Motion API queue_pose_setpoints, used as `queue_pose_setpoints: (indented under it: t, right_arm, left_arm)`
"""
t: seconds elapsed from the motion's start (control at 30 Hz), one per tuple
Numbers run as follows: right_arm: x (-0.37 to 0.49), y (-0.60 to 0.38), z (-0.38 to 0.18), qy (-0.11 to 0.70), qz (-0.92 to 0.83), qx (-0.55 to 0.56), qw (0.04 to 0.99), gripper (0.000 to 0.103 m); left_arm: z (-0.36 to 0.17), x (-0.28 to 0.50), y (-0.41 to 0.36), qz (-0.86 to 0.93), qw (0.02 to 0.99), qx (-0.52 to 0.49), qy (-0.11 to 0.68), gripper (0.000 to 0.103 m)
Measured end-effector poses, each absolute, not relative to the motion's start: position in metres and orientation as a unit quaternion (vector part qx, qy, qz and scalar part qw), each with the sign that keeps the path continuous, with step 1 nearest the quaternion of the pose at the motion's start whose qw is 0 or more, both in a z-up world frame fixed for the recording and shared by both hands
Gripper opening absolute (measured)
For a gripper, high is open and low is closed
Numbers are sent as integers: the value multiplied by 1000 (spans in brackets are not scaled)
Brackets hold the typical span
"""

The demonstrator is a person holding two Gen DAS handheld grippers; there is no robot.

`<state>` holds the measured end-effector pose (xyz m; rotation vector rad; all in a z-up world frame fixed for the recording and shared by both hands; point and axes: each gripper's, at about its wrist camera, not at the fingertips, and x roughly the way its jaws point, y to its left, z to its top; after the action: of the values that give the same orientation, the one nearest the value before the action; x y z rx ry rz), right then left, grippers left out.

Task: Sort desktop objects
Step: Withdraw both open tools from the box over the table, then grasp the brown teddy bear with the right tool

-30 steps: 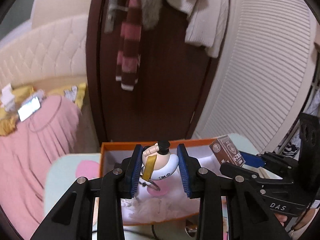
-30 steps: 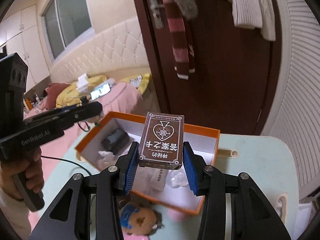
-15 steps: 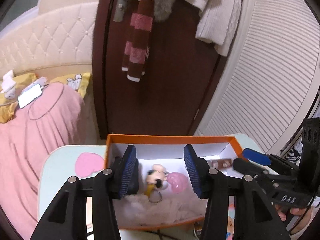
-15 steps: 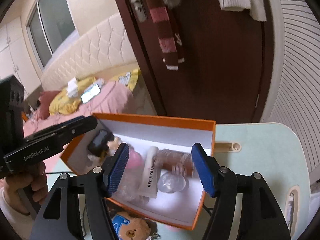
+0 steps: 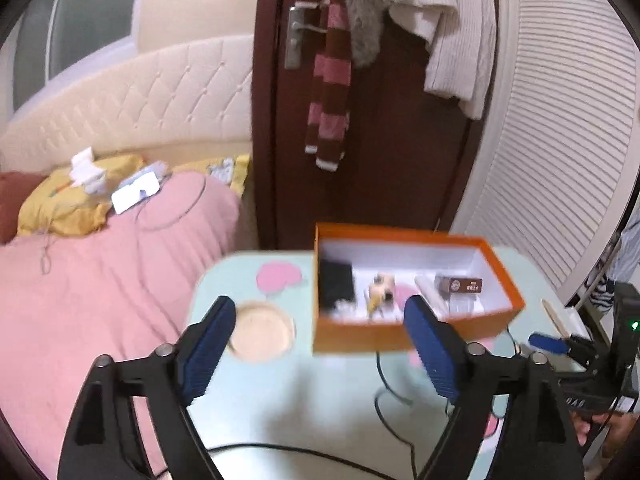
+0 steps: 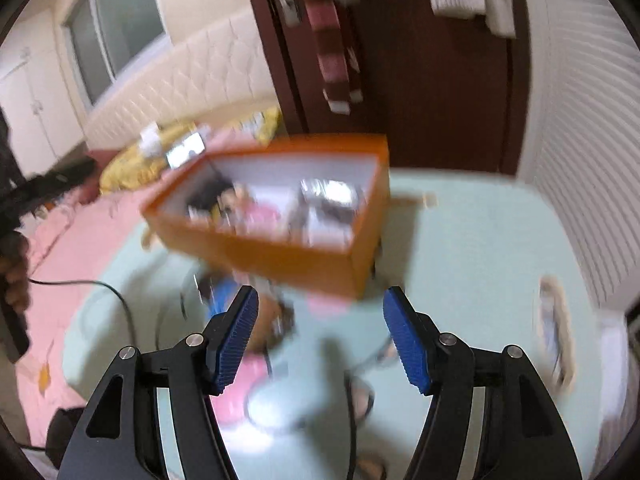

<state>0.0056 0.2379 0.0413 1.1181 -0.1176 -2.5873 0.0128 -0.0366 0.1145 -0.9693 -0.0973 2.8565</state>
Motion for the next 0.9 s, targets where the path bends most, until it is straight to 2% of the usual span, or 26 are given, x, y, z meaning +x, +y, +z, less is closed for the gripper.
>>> queue_pose_setpoints:
  t: [0.1, 0.13, 0.27, 0.33, 0.4, 0.43, 0.47, 0.5, 0.9]
  right_arm:
    - [18, 233, 20, -44, -891, 429, 142, 66]
    - [20, 230, 19, -23, -892, 433, 131, 66]
    - [27, 213, 13, 67, -894, 435, 85, 82]
    - [31, 213, 10, 54, -893, 435, 105, 83]
    - [32, 213, 7, 54, -894, 432, 108, 91]
    - [32, 213, 5, 54, -895, 431, 106, 93]
    - [32, 214, 4, 54, -894, 431, 106, 100]
    - [31, 214, 3, 53, -894, 432, 105, 103]
    - [33, 214, 5, 54, -895, 429, 104, 103]
  left_arm:
    - [76, 20, -17, 924, 81, -371, -36, 86]
    - [66, 22, -10, 922, 80, -378, -30, 86]
    - [28, 22, 15, 914, 65, -401, 5, 86]
    - [20, 21, 22, 914, 52, -402, 28, 88]
    - [18, 22, 25, 913, 47, -404, 36, 97]
    - [17, 21, 25, 912, 46, -407, 34, 100]
    - [16, 21, 24, 911, 45, -408, 31, 102]
    - [16, 22, 24, 912, 44, -407, 30, 102]
    - [9, 25, 25, 916, 40, -397, 28, 102]
